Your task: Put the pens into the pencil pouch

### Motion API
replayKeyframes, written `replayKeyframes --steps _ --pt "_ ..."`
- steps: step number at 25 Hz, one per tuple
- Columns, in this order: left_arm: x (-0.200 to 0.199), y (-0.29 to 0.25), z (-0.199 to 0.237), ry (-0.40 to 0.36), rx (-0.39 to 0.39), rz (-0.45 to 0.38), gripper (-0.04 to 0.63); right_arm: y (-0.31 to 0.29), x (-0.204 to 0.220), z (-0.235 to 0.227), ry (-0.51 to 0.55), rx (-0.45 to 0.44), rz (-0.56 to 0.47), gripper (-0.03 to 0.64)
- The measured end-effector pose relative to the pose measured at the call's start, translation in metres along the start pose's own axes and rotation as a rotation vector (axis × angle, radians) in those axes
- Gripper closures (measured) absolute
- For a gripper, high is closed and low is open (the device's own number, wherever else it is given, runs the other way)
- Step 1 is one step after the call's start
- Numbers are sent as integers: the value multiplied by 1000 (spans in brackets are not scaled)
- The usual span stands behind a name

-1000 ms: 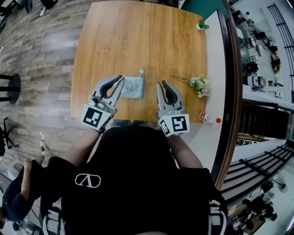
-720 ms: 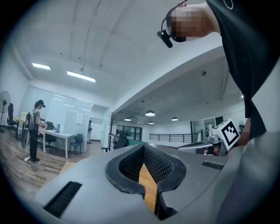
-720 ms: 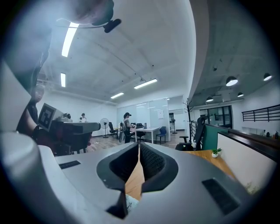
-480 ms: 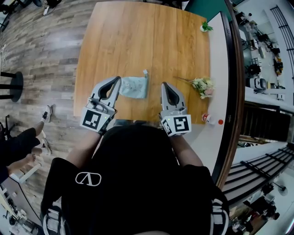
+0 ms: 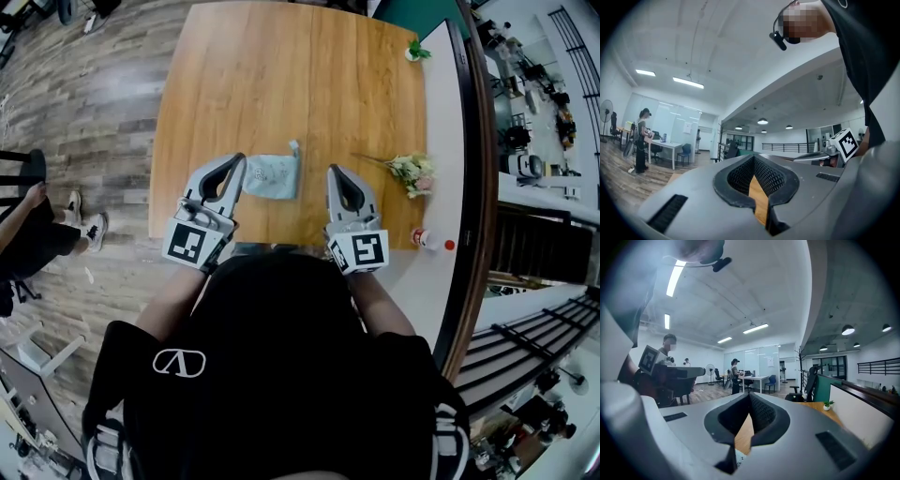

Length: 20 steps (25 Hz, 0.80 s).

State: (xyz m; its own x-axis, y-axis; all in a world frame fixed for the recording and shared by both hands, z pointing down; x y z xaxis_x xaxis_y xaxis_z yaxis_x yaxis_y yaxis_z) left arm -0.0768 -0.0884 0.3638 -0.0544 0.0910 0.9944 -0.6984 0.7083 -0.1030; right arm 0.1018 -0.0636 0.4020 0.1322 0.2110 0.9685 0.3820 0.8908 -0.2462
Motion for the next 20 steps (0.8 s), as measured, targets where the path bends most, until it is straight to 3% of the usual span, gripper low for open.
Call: replayKeyframes --steps 20 --pt "-3 1 7 20 -13 -13 592 -2 -8 0 -10 -7 -19 618"
Point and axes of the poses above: the fingertips, and each gripper's own axes: y backward along the fingers, z to its left, x out of its underside, the point moved 2 cm from there along y, backward along the fingers, and after that the axes turned 10 degrees about z, right-handed, at the moved point
